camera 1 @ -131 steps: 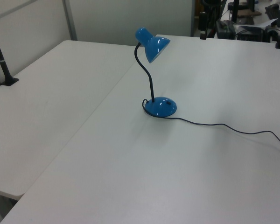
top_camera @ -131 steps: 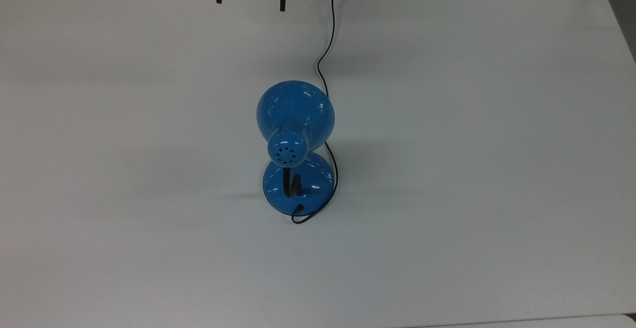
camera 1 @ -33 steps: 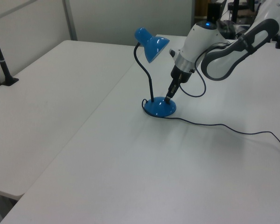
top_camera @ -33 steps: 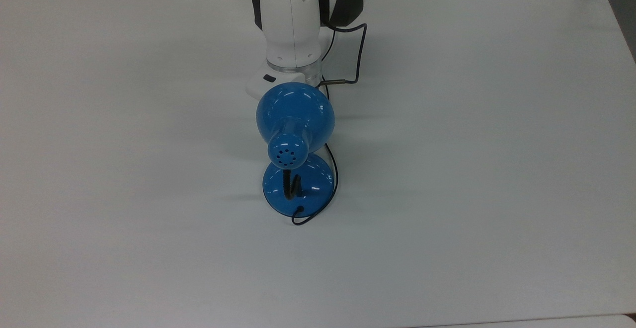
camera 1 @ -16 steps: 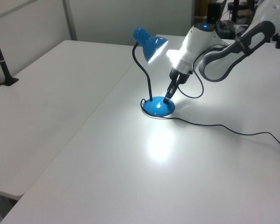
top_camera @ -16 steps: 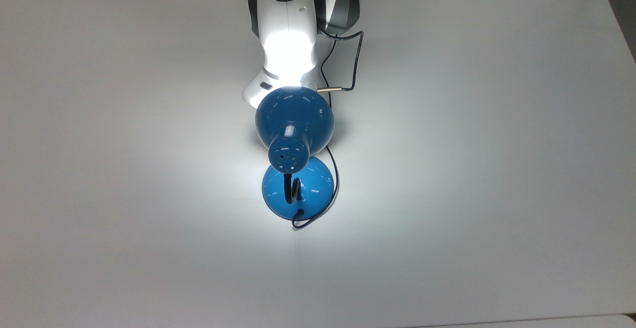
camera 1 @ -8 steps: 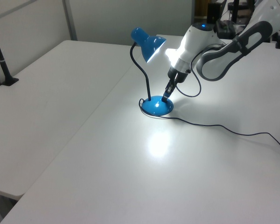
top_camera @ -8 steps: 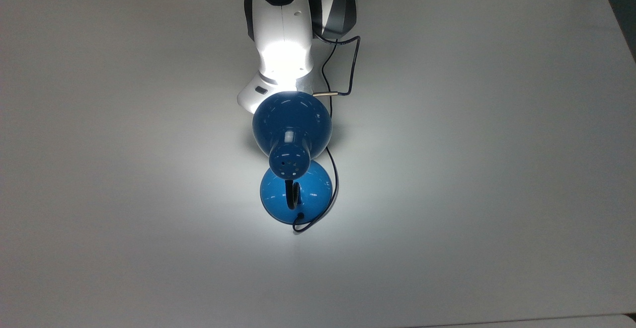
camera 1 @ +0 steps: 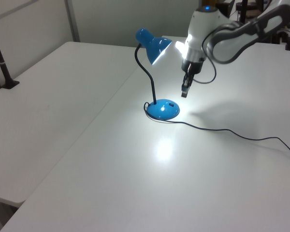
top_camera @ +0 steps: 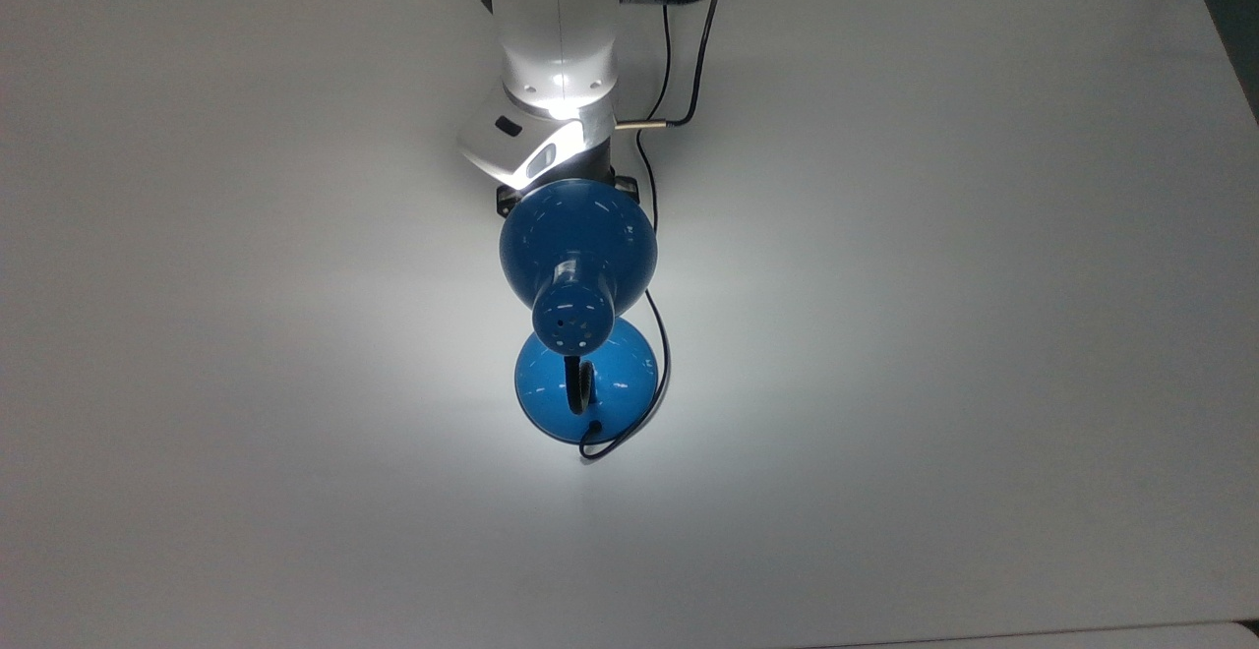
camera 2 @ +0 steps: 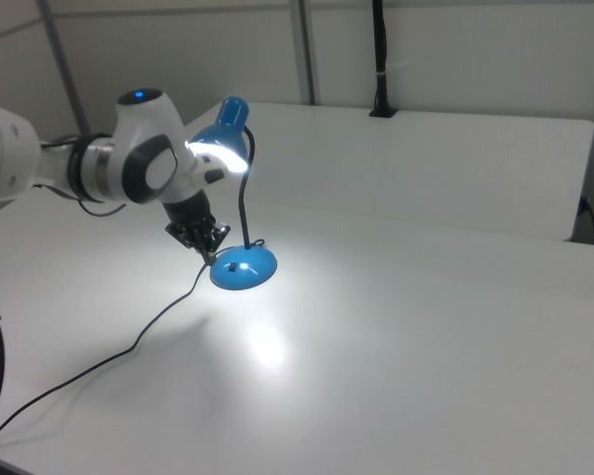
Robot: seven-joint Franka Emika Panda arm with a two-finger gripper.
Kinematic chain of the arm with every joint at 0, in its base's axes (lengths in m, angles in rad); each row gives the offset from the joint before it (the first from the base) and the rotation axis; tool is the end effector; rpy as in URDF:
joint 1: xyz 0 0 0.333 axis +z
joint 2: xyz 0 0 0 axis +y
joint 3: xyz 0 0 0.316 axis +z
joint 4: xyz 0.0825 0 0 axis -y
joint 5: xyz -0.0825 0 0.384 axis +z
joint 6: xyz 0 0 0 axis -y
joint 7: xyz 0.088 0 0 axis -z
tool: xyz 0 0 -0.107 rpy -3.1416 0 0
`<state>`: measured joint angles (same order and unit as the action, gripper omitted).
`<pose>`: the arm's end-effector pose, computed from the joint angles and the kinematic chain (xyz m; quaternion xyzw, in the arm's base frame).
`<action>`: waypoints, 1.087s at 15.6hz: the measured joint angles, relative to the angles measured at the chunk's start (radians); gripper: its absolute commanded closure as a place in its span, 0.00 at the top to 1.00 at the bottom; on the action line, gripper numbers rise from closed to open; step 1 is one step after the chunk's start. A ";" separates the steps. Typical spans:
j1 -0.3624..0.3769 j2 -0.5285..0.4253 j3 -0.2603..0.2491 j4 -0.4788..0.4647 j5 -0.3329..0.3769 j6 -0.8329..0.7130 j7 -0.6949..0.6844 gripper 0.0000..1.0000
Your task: Turn on the lamp
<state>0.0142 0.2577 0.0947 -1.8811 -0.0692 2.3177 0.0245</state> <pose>0.6307 0.0643 0.3916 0.9940 0.0605 0.0909 0.0095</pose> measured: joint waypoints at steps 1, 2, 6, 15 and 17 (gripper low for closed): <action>0.000 -0.032 0.001 0.000 0.000 -0.065 0.000 0.00; 0.000 -0.061 0.003 -0.001 0.000 -0.129 0.000 0.00; 0.001 -0.156 0.008 -0.001 0.000 -0.313 0.000 0.00; -0.023 -0.265 0.001 0.160 -0.007 -0.619 0.001 0.60; -0.038 -0.265 0.000 0.182 -0.007 -0.626 0.001 0.86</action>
<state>-0.0243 -0.0070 0.0947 -1.6987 -0.0760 1.6920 0.0250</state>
